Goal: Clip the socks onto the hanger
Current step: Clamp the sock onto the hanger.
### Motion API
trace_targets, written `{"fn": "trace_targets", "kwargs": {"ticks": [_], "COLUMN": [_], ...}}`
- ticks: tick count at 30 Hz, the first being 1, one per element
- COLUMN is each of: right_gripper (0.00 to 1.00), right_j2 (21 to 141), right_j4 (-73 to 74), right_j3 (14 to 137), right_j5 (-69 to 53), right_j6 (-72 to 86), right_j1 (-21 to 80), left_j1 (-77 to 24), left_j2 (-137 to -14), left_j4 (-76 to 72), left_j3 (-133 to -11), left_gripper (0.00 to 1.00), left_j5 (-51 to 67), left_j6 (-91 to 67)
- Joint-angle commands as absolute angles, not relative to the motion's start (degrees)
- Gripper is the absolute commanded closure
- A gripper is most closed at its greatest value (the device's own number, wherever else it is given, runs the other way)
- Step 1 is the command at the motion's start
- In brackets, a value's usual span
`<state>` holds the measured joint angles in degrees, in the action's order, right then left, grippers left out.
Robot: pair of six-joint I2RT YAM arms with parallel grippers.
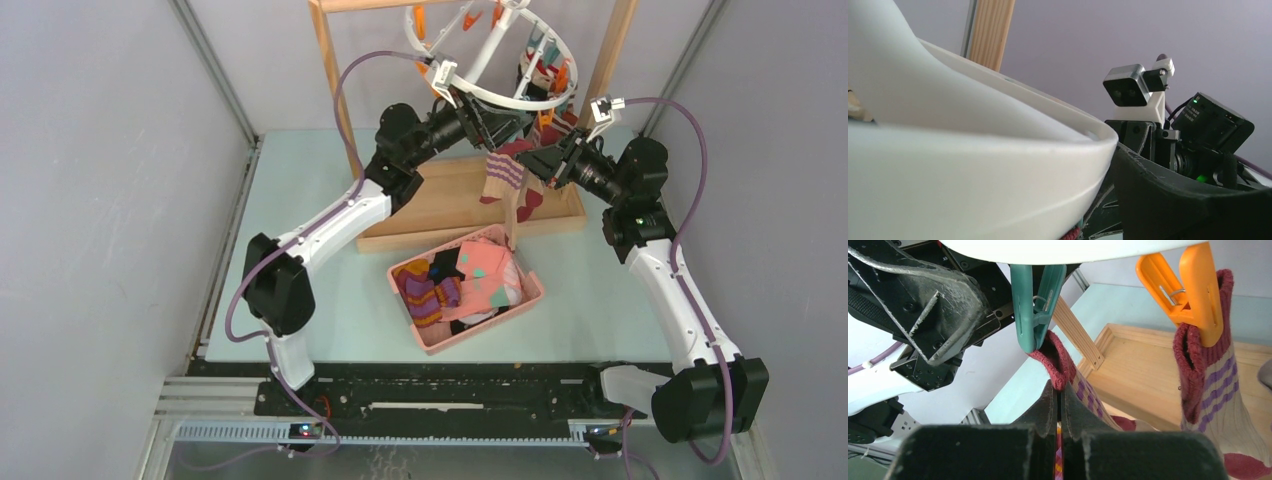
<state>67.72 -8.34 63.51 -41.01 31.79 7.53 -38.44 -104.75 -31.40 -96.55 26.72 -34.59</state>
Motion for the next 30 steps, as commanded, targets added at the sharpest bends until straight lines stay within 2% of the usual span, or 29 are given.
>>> {"fn": "trace_targets", "kwargs": {"ticks": [1, 5, 9, 12, 17, 25, 30], "right_gripper": [1.00, 1.00, 1.00, 1.00, 1.00, 1.00, 1.00], "right_j2": [67.41, 67.36, 67.32, 67.32, 67.20, 66.67, 66.66], "right_j4": [-9.74, -9.92, -9.98, -9.93, -9.94, -9.15, -9.14], "right_j3": [66.19, 66.20, 66.18, 66.18, 66.19, 66.18, 66.18], "right_j5": [-40.95, -41.04, -41.04, -41.04, -40.96, -40.52, -40.61], "right_j6": [30.97, 31.10, 31.06, 31.00, 30.94, 30.50, 30.56], "right_j1": [7.56, 7.56, 7.56, 7.60, 7.56, 7.12, 7.12], "left_j1": [-39.19, -39.52, -39.88, -39.97, -39.97, -40.08, -40.01], "left_j2": [-102.87, -102.73, -102.91, -103.01, -103.13, -102.76, -102.61], "left_j4": [-36.17, -36.47, -36.31, -35.57, -34.82, -31.82, -31.07], "left_j3": [-96.00, -95.67, -95.34, -95.26, -95.10, -94.67, -95.08], "left_gripper": [0.21, 0.23, 0.31, 0.32, 0.31, 0.24, 0.26], "left_j5": [23.80, 22.18, 20.73, 20.44, 20.48, 19.87, 19.79], "left_j6": [-35.04, -34.24, -33.50, -32.99, -32.23, -29.32, -28.61]}}
